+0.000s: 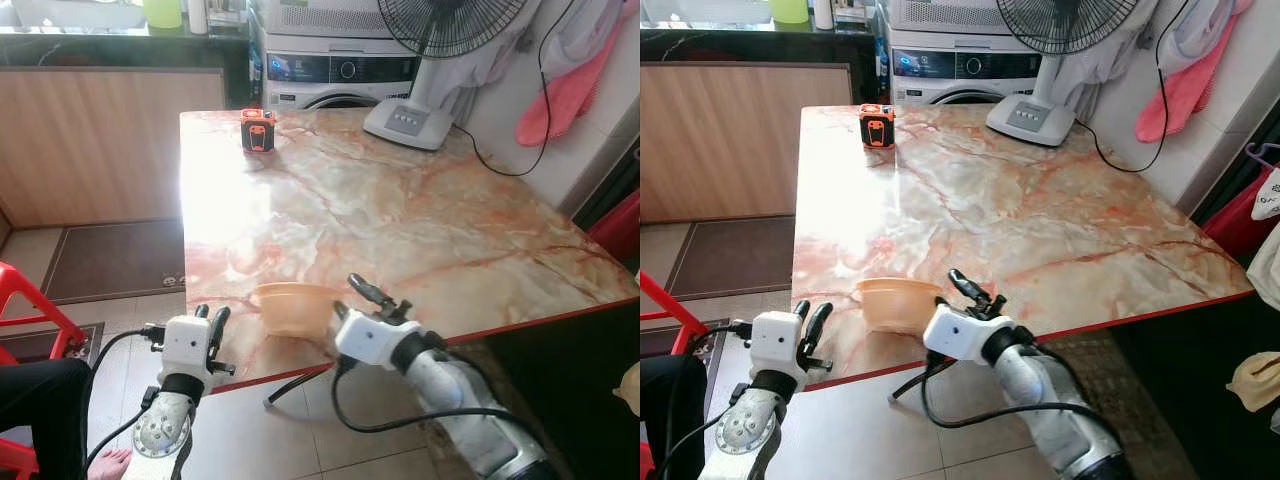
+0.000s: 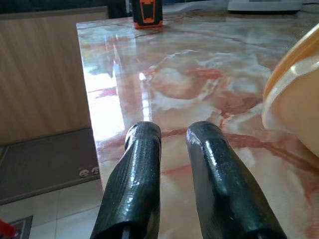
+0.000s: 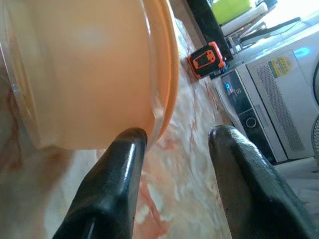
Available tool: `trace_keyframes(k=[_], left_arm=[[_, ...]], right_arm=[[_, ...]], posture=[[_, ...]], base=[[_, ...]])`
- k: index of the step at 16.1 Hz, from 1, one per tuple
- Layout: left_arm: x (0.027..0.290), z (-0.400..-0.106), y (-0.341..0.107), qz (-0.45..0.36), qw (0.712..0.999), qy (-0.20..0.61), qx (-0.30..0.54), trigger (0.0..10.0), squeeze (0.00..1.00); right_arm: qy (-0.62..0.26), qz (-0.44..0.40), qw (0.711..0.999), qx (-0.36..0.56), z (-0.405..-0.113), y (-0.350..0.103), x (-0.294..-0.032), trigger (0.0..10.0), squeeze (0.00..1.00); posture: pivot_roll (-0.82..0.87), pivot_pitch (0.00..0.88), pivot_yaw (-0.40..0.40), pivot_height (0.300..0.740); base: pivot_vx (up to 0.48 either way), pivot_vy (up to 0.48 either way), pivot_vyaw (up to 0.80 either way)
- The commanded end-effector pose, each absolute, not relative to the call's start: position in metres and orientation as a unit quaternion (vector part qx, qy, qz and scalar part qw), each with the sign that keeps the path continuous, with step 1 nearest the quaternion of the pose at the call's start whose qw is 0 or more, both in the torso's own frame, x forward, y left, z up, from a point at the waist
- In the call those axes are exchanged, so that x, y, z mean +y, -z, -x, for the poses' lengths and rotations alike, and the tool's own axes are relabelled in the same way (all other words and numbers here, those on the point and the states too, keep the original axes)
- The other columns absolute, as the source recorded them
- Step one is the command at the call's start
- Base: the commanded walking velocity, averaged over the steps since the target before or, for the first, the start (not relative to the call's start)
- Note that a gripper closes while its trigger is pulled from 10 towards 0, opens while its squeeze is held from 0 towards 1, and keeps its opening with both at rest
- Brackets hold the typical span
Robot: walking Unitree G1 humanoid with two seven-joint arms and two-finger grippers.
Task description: Restocking fridge
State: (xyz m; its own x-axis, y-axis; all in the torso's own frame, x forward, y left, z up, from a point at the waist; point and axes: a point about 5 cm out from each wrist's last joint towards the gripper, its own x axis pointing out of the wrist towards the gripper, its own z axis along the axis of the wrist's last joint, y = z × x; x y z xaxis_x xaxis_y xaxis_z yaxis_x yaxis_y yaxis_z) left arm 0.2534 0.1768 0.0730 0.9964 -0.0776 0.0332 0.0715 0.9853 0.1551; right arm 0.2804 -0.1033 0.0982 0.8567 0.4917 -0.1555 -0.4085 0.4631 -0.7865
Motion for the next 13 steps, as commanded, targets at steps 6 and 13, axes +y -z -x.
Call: trace_keyframes(k=[6,13], left_arm=[[0.17,-0.261,-0.086,-0.089,0.994,0.056,-0.039,10.0,0.0],[0.169,-0.264,-0.092,-0.09,0.993,0.061,-0.049,10.0,0.0]], right_arm=[[-0.252,0.449,0.857,-0.033,-0.289,-0.103,-0.118,10.0,0.92],[-0.343,0.482,0.805,-0.052,-0.284,-0.105,-0.113,10.0,0.0]], posture=[[-0.04,0.0,-0.12,0.74],[-0.04,0.0,-0.12,0.74]], base=[[0.0,0.0,0.0],[0.0,0.0,0.0]])
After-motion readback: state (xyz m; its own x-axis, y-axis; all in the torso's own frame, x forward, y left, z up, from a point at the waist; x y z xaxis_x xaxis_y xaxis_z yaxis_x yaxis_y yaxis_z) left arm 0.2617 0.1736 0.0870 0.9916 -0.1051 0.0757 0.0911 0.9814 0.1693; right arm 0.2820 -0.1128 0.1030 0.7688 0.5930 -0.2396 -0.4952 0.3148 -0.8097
